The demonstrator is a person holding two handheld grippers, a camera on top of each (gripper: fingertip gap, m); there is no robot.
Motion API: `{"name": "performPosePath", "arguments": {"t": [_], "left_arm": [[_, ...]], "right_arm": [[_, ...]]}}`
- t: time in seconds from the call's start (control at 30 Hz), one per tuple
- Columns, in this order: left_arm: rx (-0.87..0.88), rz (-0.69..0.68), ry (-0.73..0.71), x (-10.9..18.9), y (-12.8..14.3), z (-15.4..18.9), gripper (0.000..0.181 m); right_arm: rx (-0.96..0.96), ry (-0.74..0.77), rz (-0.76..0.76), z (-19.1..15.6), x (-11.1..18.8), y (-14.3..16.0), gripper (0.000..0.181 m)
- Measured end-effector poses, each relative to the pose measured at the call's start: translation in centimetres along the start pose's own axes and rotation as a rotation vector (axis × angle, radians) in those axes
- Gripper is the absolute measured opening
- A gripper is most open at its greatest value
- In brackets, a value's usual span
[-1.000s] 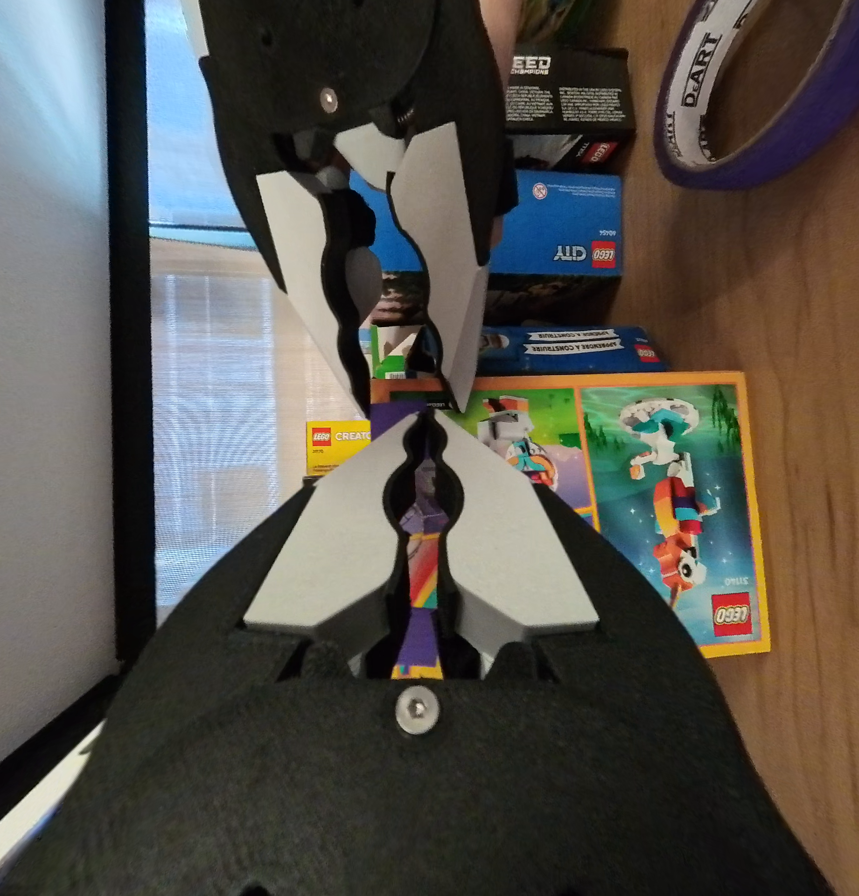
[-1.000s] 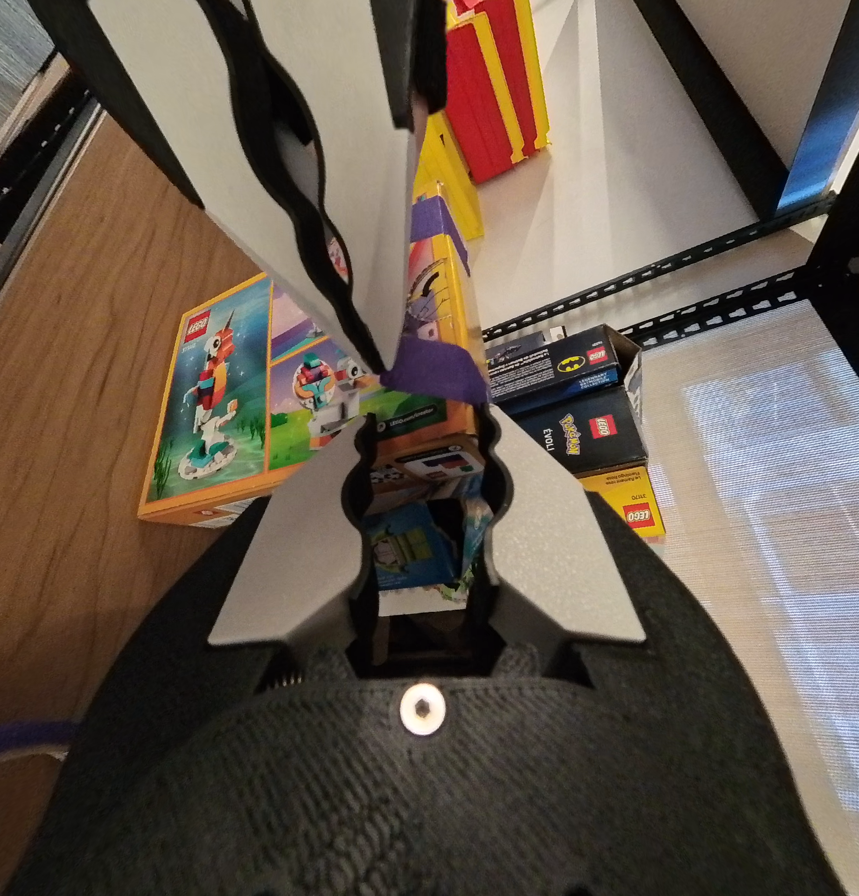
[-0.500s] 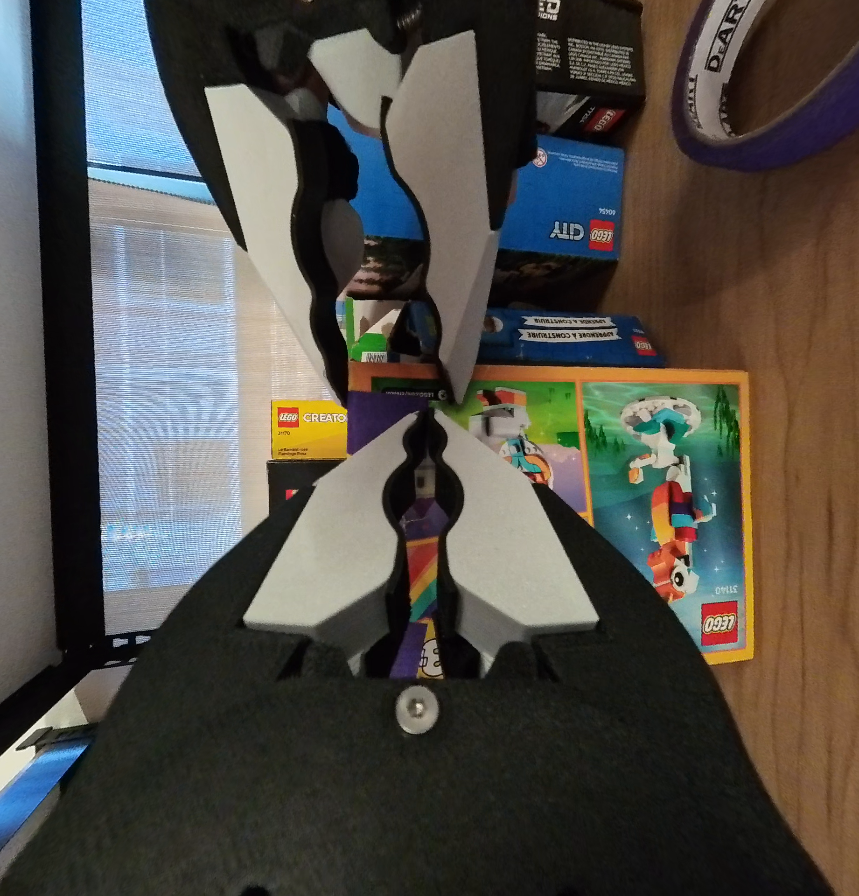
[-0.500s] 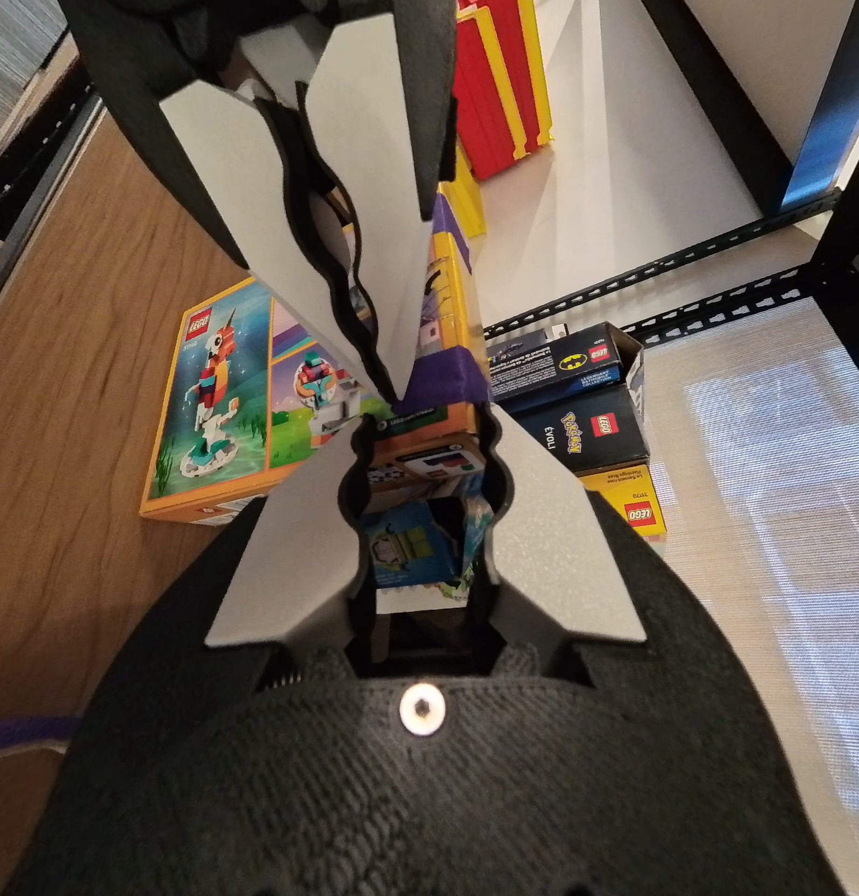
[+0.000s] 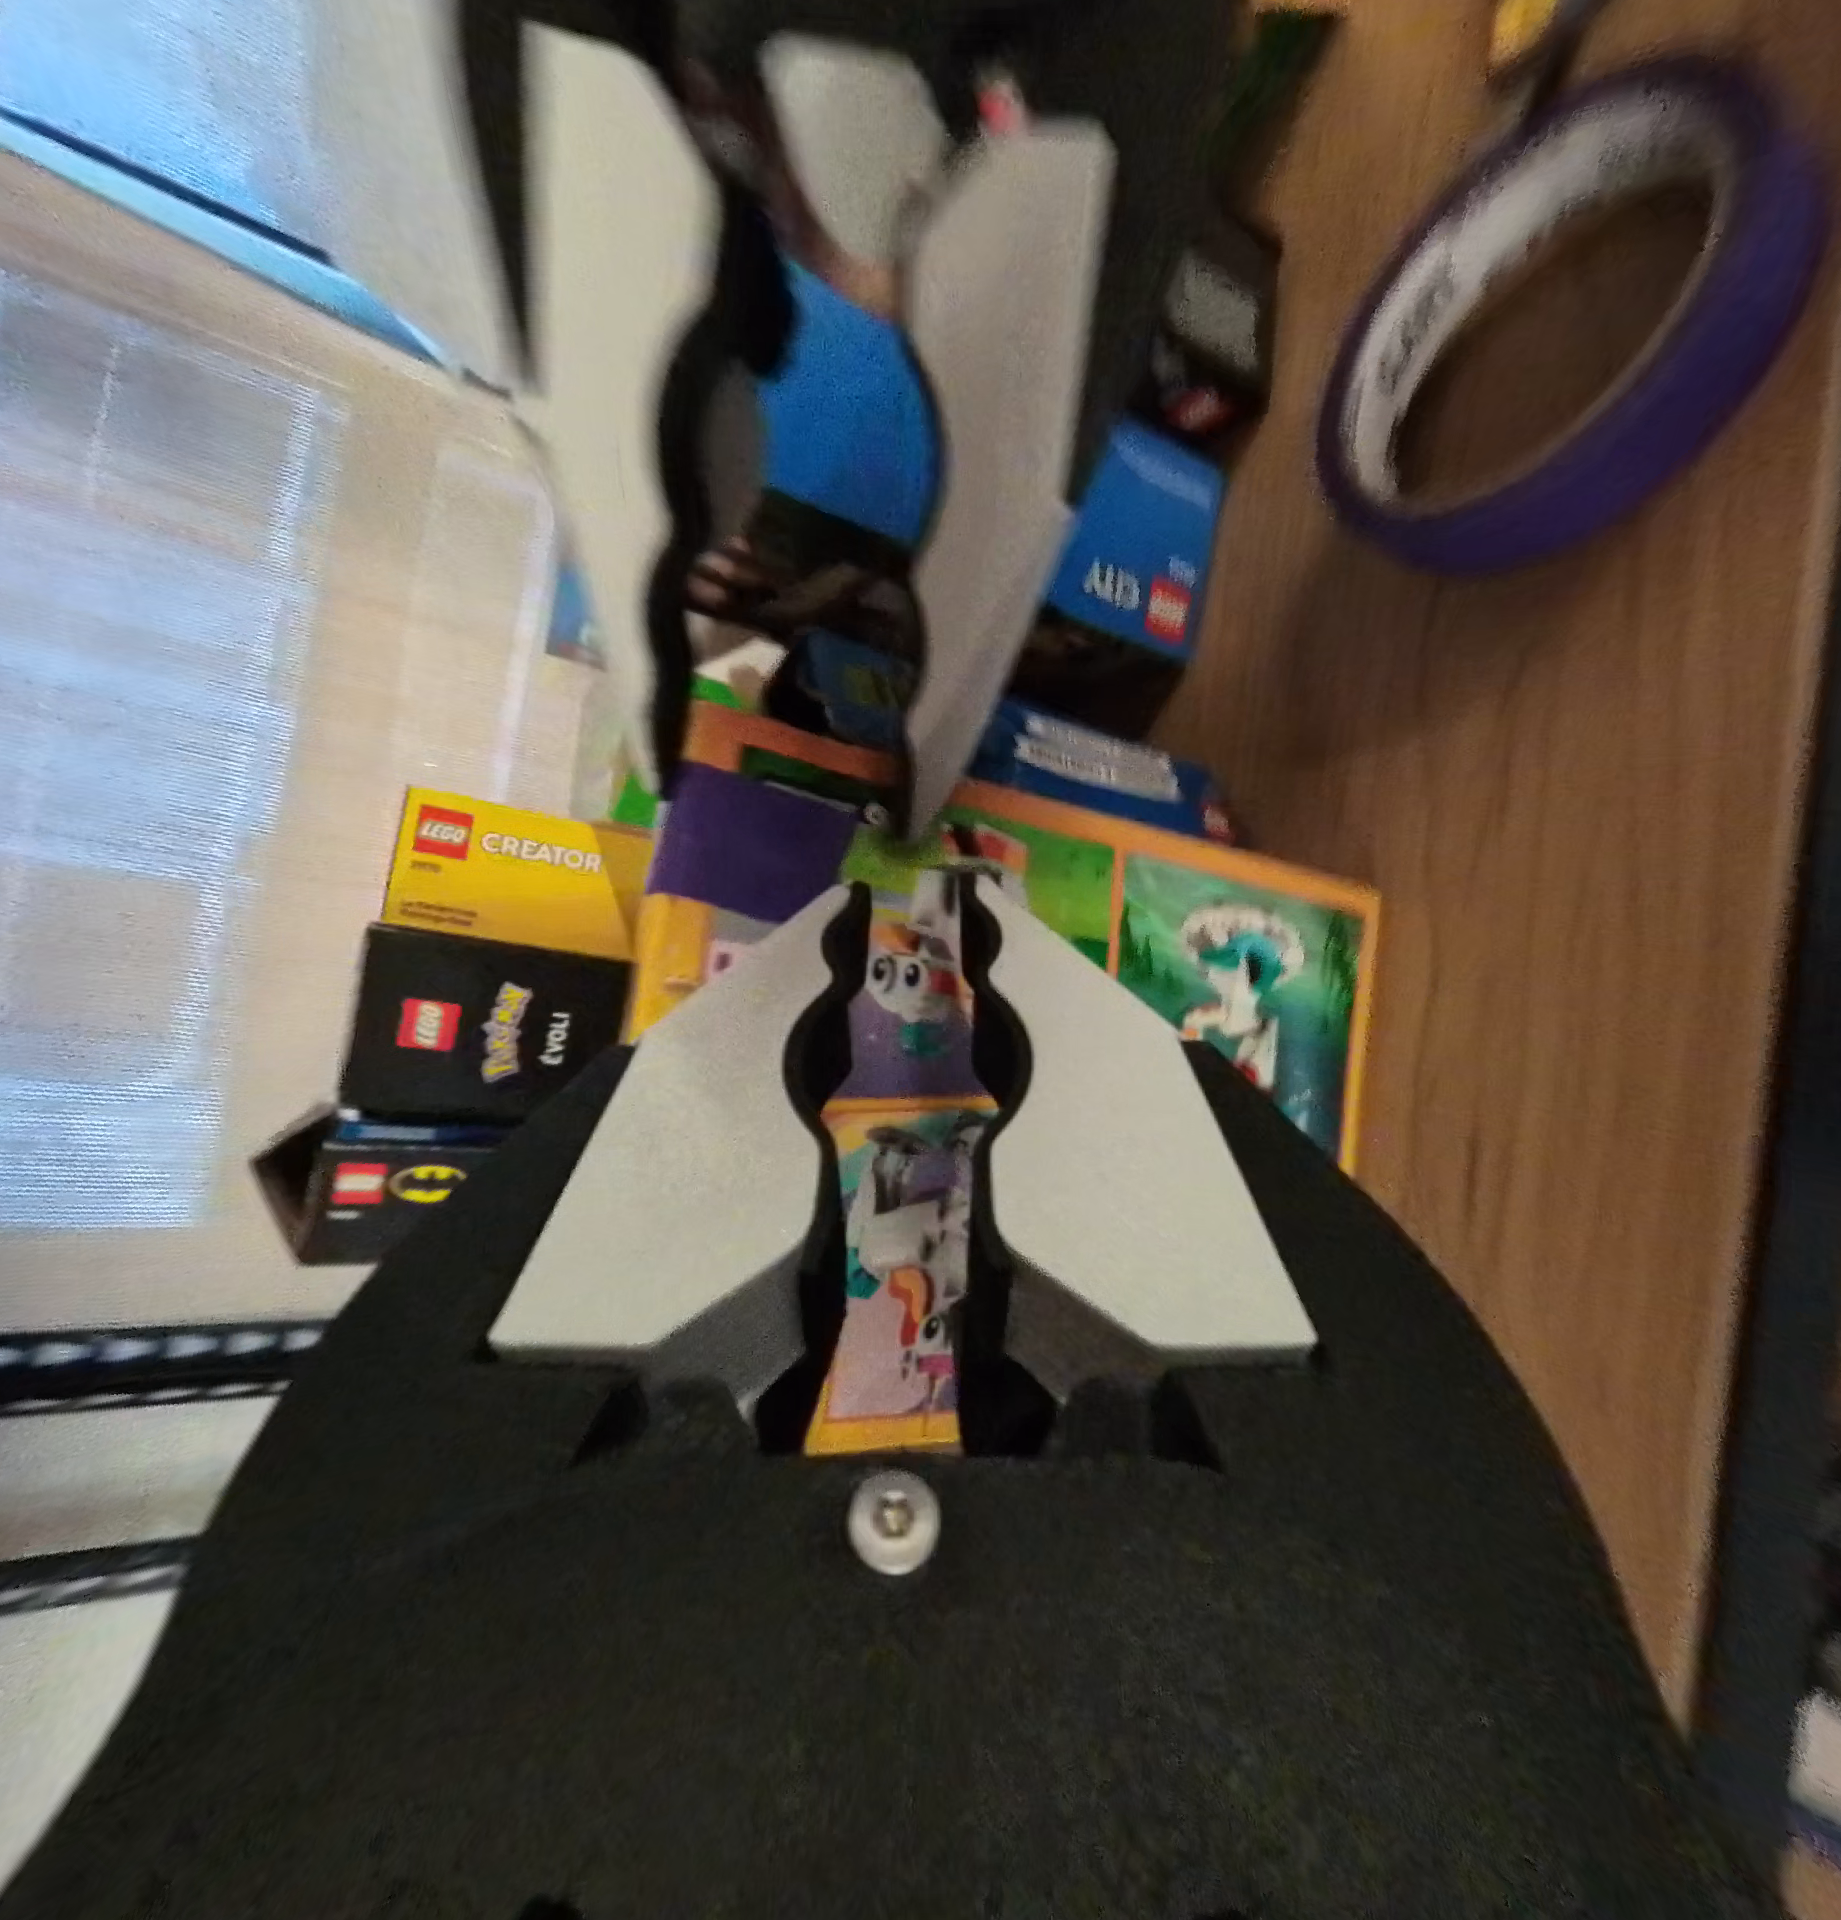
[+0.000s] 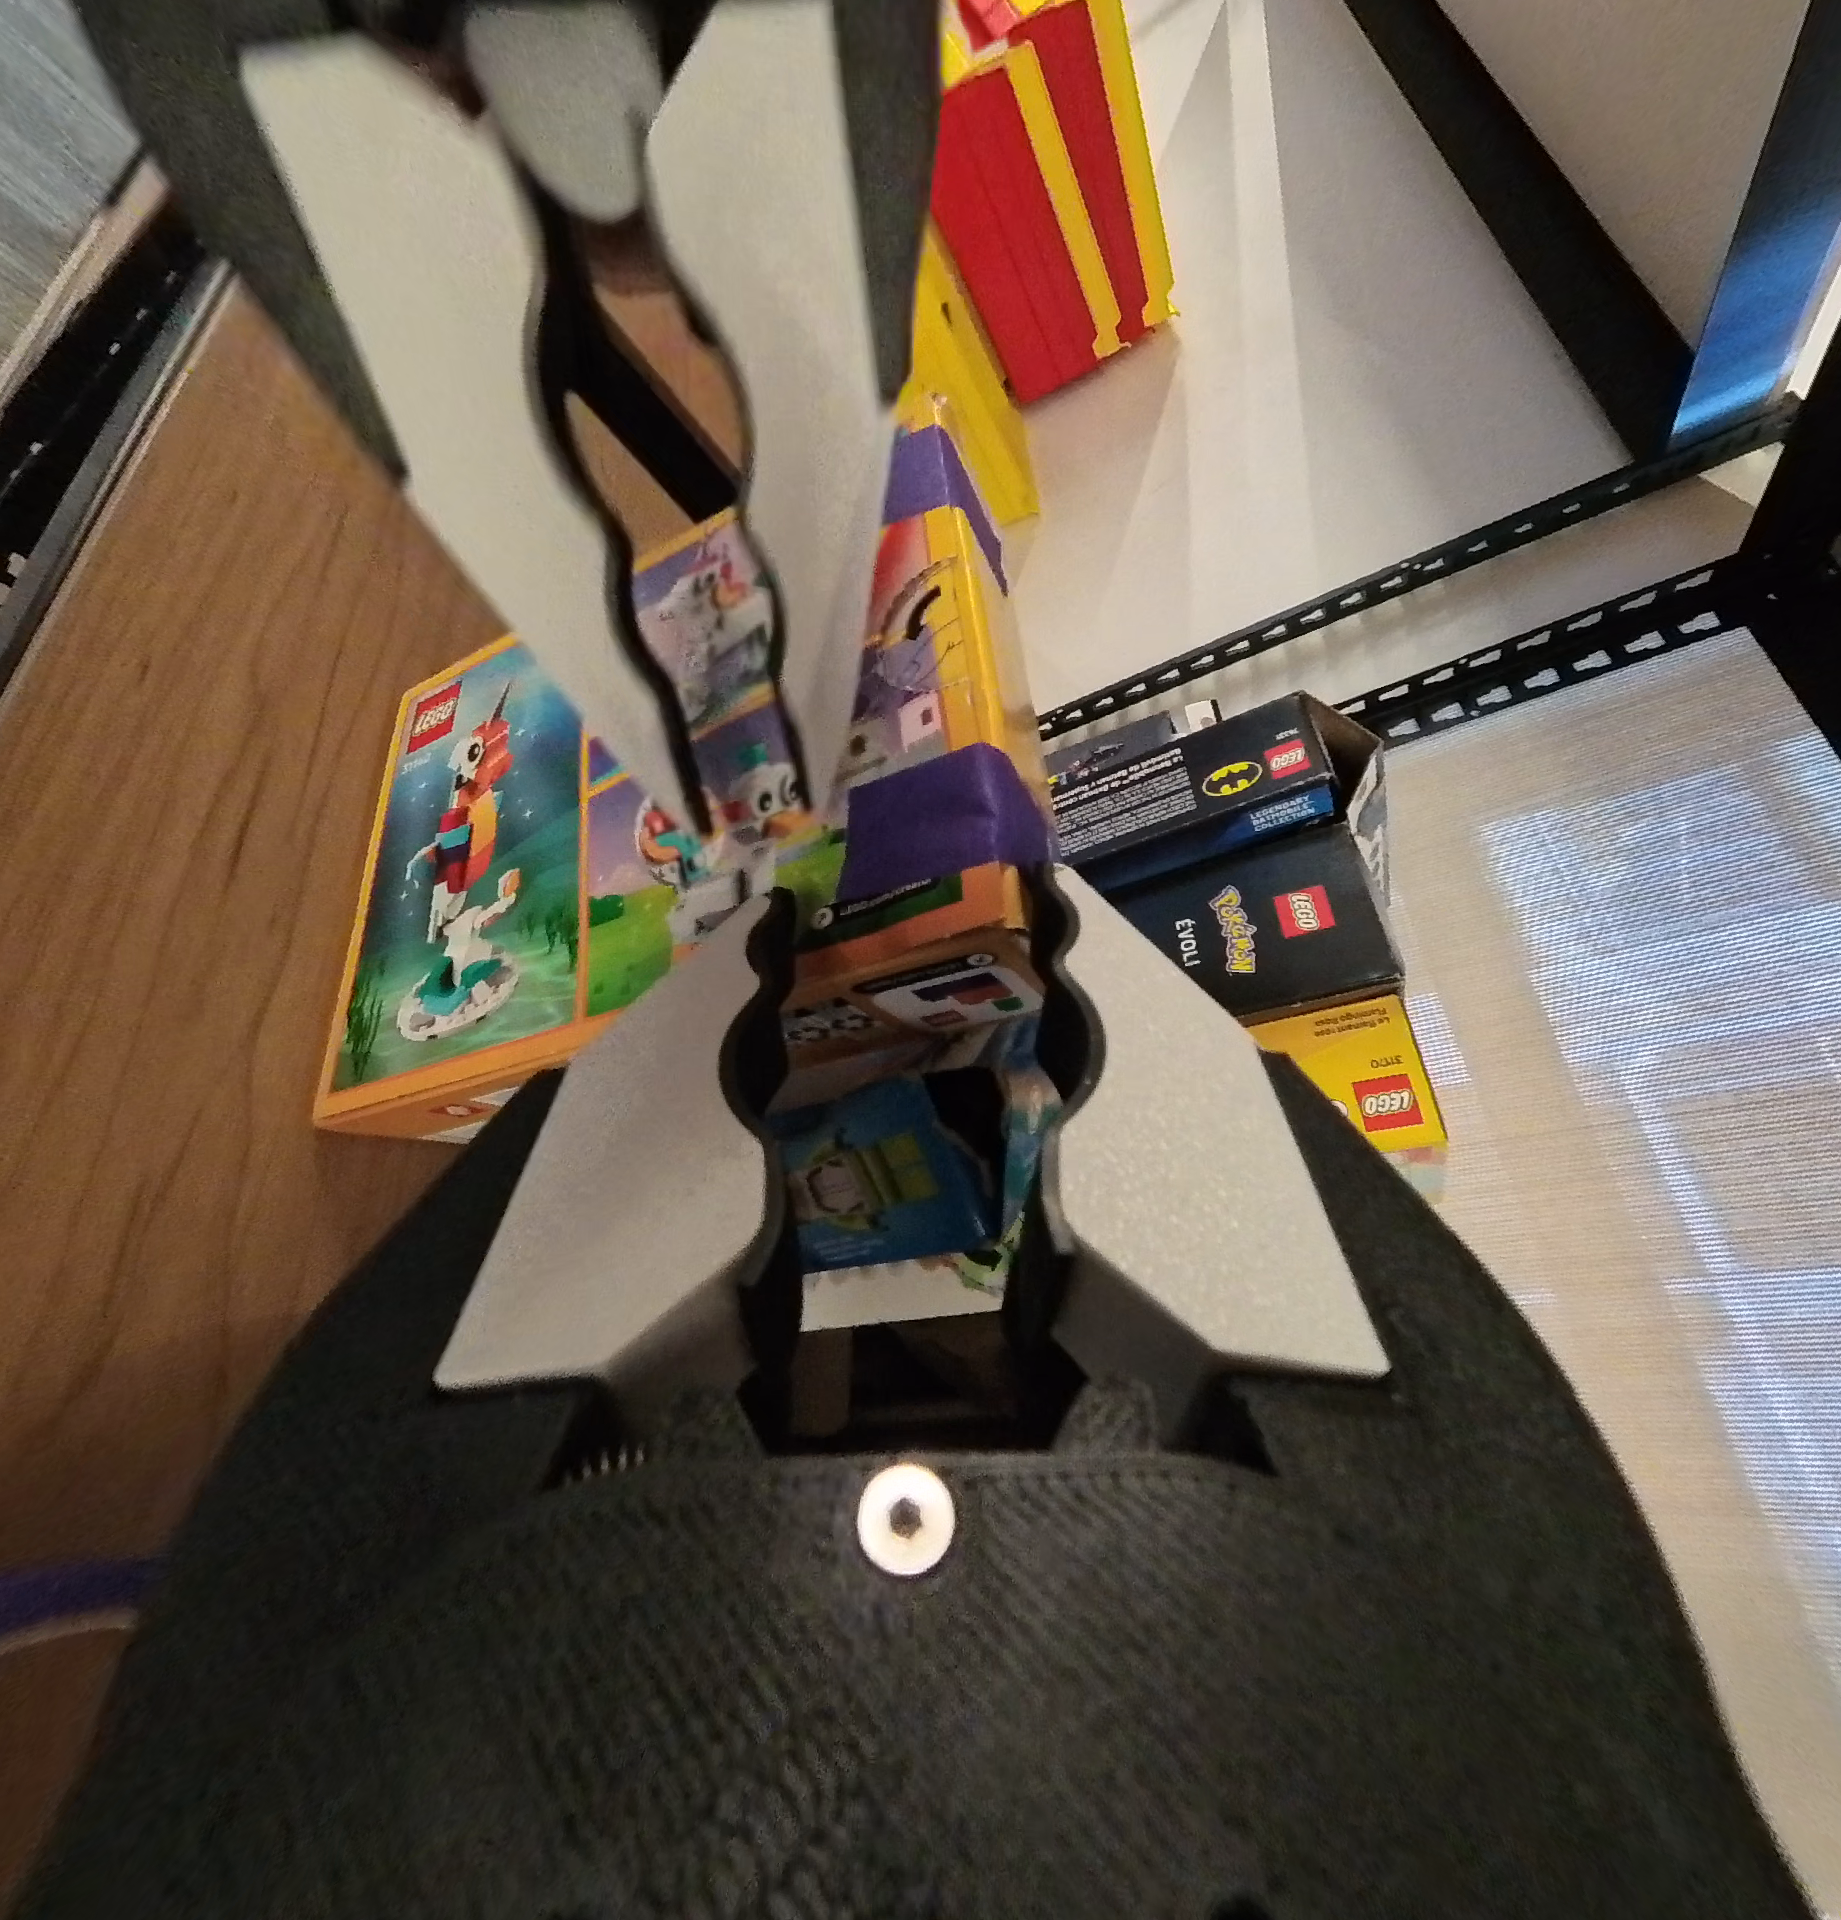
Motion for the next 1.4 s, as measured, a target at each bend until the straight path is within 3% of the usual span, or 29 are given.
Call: {"name": "performPosePath", "arguments": {"t": [0.1,0.23,0.47,0.67,0.93,1.1,1.4], "left_arm": [[0.231,0.103,-0.031,1.8,-1.0,-2.9,0.021],[0.275,0.058,-0.123,1.5,0.6,-6.0,0.040],[0.260,0.011,-0.026,-0.5,0.9,-5.3,0.051],[0.313,0.024,0.040,-0.8,1.1,-4.9,0.043],[0.268,0.022,0.013,-0.4,1.5,-5.5,0.051],[0.387,0.070,0.149,-0.3,1.1,-6.2,0.070],[0.414,-0.069,0.342,-2.4,2.6,-4.8,0.070]], "right_arm": [[-0.015,-0.002,0.013,0.0,0.0,0.0,0.047],[-0.045,-0.008,0.036,0.0,0.0,-0.1,0.047],[-0.101,-0.013,0.082,0.1,0.1,-0.2,0.046],[-0.164,-0.033,0.133,0.1,0.1,-0.4,0.044],[-0.200,-0.022,0.171,0.5,0.2,-0.3,0.036],[-0.196,-0.021,0.174,0.5,0.2,-0.3,0.037],[-0.207,-0.013,0.181,0.4,0.2,-0.3,0.041]]}}
Point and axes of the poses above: each gripper's, where its closed fingertips meet, x back along the fingers, y out of its underside, z = x × y across the jaws, the point moved 2 cm from there along x, back along the fingers, and after that the axes turned 8 degrees about -y, right-handed, at the moved point
